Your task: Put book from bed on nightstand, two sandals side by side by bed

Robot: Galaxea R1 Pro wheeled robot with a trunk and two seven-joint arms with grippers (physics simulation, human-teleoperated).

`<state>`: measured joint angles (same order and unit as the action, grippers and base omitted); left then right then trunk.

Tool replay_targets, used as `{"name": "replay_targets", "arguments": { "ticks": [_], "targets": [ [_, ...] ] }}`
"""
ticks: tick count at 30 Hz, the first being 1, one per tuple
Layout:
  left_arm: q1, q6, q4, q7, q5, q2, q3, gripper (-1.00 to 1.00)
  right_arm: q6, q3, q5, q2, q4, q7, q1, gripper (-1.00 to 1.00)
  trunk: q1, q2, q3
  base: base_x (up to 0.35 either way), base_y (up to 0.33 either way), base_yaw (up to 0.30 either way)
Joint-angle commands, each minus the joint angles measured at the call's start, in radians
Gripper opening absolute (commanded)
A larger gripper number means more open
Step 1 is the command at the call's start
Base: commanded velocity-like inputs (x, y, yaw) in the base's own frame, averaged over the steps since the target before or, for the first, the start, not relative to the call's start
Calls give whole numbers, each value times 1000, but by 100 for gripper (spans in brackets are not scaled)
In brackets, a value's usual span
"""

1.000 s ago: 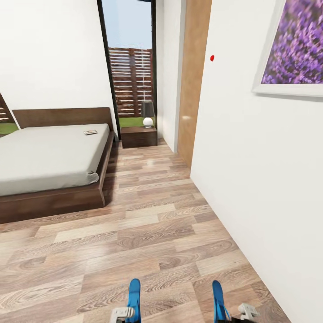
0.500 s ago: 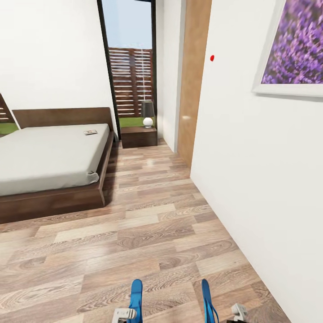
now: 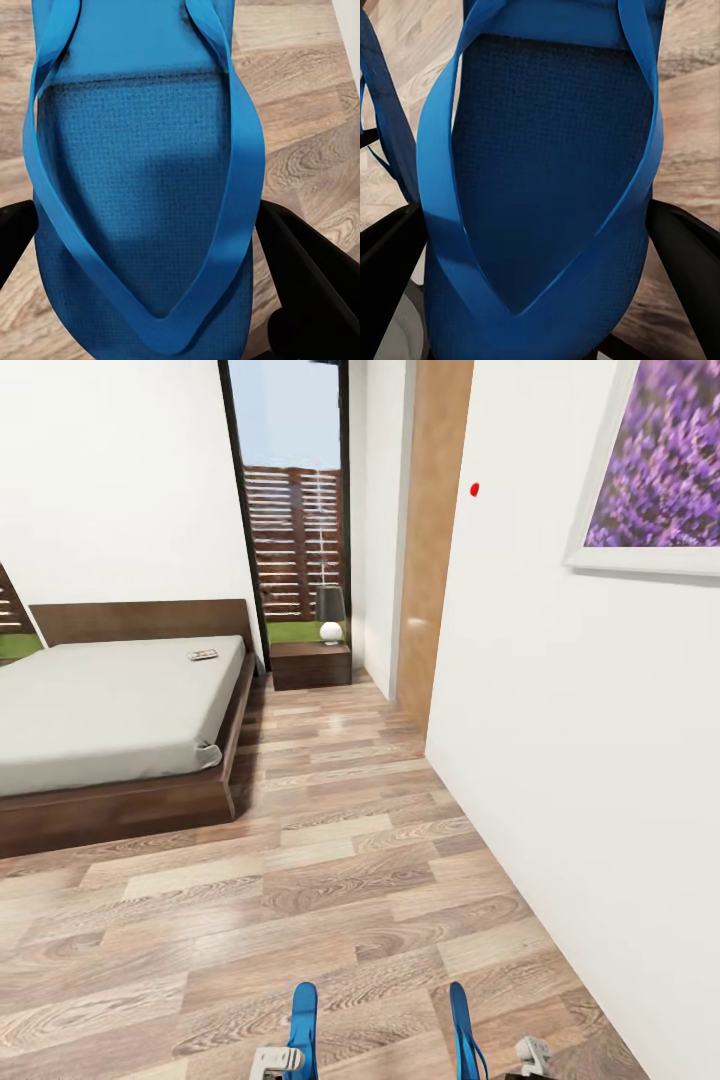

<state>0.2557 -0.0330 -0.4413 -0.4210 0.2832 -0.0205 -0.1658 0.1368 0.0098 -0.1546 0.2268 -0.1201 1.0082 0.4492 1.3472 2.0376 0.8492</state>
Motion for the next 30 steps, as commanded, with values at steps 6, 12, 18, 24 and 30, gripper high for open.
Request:
{"name": "replay_targets", "arguments": {
  "ticks": [6, 12, 18, 24, 30],
  "targets": [
    [0, -4, 1, 0, 10, 1, -3, -100, 9, 1, -8, 0, 32, 3, 0, -100, 0, 0, 1, 0, 0, 2],
    [0, -4, 1, 1, 9, 1, -3, -100, 8, 1, -8, 0, 38, 3, 0, -100, 0, 0, 1, 63, 0, 0],
    [0, -4, 1, 1, 8, 1, -3, -100, -18, 1, -8, 0, 39, 3, 0, -100, 0, 0, 1, 294, 0, 0],
    [0, -4, 1, 1, 8, 1, -3, -100, -26, 1, -8, -1, 40, 3, 0, -100, 0, 0, 1, 326, 0, 0],
    [0, -3, 1, 1, 8, 1, -3, -100, -26, 1, -6, -1, 42, 3, 0, -100, 0, 0, 1, 269, 0, 0]
  ]
}}
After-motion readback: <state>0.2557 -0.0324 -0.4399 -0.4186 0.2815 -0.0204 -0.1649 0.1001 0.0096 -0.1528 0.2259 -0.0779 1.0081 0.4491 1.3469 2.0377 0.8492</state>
